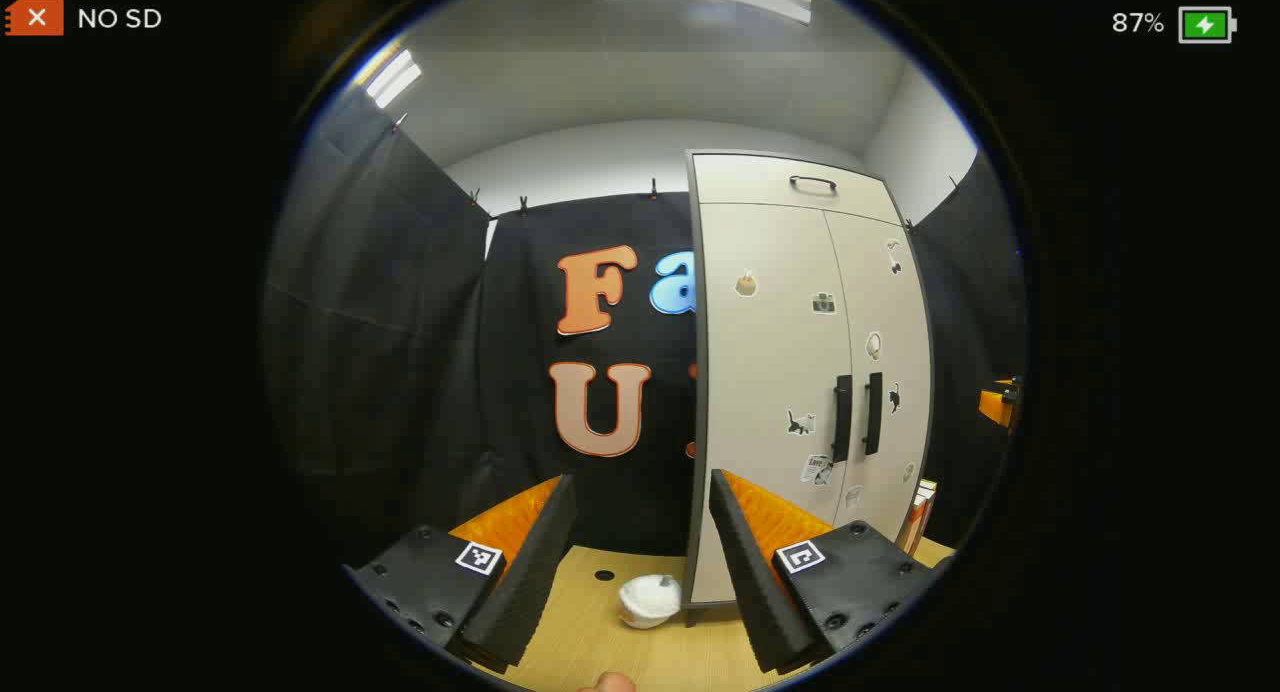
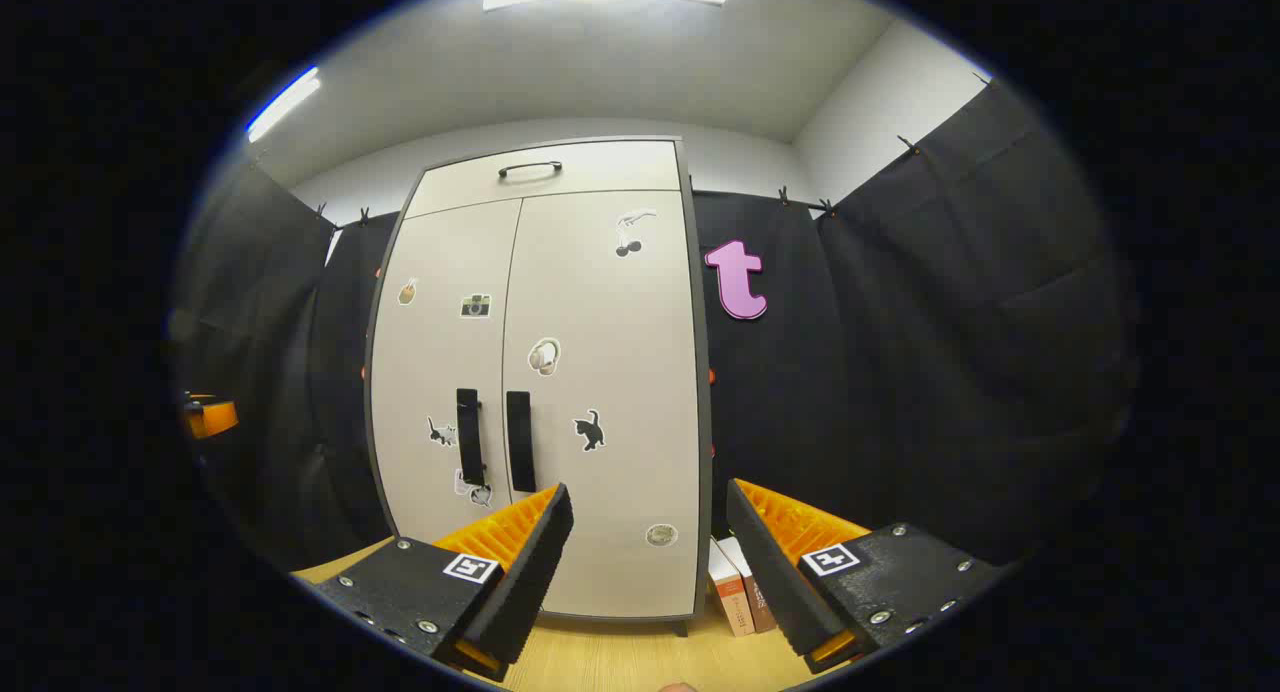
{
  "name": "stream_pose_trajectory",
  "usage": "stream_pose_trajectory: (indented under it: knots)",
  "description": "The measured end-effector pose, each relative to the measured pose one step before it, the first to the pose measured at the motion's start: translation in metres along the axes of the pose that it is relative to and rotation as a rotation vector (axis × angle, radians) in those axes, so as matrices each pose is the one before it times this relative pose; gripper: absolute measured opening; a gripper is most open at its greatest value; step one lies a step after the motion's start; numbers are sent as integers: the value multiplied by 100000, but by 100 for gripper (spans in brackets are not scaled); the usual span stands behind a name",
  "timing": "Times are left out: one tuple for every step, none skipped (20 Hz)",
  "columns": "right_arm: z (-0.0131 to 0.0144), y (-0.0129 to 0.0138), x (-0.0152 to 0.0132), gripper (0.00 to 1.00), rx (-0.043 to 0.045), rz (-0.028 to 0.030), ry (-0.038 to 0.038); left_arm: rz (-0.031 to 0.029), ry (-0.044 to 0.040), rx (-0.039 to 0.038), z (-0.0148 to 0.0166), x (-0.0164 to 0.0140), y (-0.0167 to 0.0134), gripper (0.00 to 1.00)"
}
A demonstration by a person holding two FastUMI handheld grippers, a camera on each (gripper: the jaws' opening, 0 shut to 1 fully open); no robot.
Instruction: Open the right door of the double-door shoe cabinet with the right hand, and open the left door with the left hand.
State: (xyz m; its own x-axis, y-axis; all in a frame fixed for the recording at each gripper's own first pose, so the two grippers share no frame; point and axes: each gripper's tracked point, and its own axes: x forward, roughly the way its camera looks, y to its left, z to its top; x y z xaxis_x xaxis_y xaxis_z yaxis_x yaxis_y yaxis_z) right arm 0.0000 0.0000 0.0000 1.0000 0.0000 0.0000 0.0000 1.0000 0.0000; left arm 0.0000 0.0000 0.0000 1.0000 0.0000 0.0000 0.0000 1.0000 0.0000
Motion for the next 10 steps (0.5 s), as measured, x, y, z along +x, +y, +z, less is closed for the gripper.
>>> stream_pose_trajectory:
  knots:
    - [58,-136,-125,94,83,-259,242,-761,-122,-103,58,-4,-278,81]
    - [95,-103,-57,94,-190,-150,28,-300,-283,-231,187,-57,-203,81]
    - [133,-148,-56,94,-403,-269,29,0,-179,-131,105,46,-53,81]
    - [81,-123,-203,94,-446,-424,-50,275,-352,262,217,-142,-19,81]
    - [184,-42,-2,94,-489,-65,-306,-59,-729,490,157,-141,32,81]
    - [49,-92,-53,94,-322,-209,-68,-85,-955,490,373,58,-134,81]
    - [41,-45,-79,94,1,-29,-70,394,-777,97,344,-145,124,81]
    - [31,2,-81,94,190,-65,-6,-41,-455,67,229,24,32,81]
    - [44,-35,-94,94,201,-29,-160,-101,-256,129,147,-185,-35,81]
    - [72,-16,-42,94,42,-99,-79,180,-207,-23,194,12,64,81]
